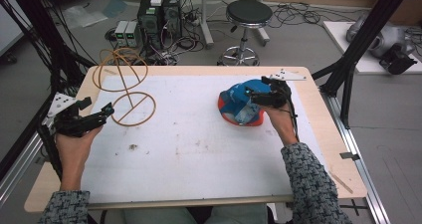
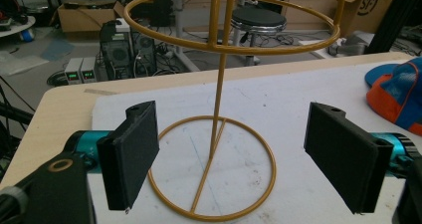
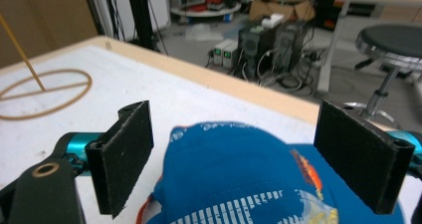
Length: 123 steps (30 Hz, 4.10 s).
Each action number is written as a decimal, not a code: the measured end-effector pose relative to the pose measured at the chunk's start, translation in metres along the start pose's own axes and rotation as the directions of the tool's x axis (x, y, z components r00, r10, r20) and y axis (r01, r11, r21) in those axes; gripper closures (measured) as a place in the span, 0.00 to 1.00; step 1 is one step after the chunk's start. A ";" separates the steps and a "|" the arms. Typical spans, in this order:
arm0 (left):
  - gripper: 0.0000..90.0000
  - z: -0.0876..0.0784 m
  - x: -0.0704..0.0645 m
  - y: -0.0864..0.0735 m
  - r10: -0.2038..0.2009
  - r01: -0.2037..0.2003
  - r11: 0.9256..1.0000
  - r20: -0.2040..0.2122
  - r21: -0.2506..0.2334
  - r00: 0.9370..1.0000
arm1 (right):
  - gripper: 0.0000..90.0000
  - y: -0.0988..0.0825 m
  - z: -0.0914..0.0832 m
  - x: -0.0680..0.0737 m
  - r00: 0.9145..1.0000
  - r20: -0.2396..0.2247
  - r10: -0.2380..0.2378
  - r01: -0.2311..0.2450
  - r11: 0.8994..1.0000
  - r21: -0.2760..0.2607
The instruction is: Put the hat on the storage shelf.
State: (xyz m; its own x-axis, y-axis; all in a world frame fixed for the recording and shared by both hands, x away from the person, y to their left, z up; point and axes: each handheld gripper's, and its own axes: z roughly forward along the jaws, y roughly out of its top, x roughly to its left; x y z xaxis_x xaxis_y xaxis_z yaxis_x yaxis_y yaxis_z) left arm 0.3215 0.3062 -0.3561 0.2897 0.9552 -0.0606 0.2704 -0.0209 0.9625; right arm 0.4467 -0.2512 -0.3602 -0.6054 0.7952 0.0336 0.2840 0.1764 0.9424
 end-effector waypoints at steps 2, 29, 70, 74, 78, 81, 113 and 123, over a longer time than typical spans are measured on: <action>0.24 0.000 0.000 0.000 0.001 -0.001 1.000 0.002 0.001 1.000 | 0.16 -0.003 0.006 -0.001 1.000 0.009 -0.006 0.006 1.000 0.026; 0.24 0.001 0.000 -0.001 -0.005 0.004 1.000 0.002 0.006 1.000 | 0.51 -0.019 0.033 -0.011 1.000 0.006 0.000 -0.001 0.993 0.120; 0.24 -0.003 0.002 -0.001 -0.014 0.014 1.000 0.008 0.001 1.000 | 0.83 -0.009 0.032 0.031 0.964 -0.072 -0.255 0.265 0.939 0.221; 0.24 -0.003 0.002 -0.001 -0.017 0.017 1.000 0.008 -0.002 1.000 | 0.98 -0.006 0.029 0.030 0.964 -0.048 -0.260 0.264 0.946 0.190; 0.24 -0.003 0.003 0.000 -0.015 0.015 1.000 0.008 -0.002 1.000 | 0.98 -0.002 0.025 0.028 0.970 -0.033 -0.240 0.242 0.958 0.152; 0.24 -0.003 0.002 0.000 -0.016 0.016 1.000 0.006 -0.002 1.000 | 0.99 0.003 0.020 0.020 0.984 -0.020 -0.177 0.178 0.978 0.106; 0.25 -0.011 0.008 0.005 -0.027 0.027 0.999 0.002 -0.030 1.000 | 0.99 0.077 0.020 0.021 0.992 0.033 0.125 -0.119 0.983 -0.142; 0.25 -0.015 0.008 0.007 -0.004 0.003 0.999 -0.004 -0.036 1.000 | 0.99 0.115 0.034 0.043 0.988 0.004 0.155 -0.151 0.967 -0.204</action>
State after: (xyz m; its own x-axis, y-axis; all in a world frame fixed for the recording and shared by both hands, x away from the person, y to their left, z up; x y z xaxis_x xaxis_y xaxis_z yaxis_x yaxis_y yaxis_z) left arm 0.3115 0.3180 -0.3460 0.2851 0.9564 -0.0630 0.2379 -0.0069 0.9713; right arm 0.4785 -0.1767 -0.2612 -0.5508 0.8155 0.1780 0.2147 -0.0677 0.9743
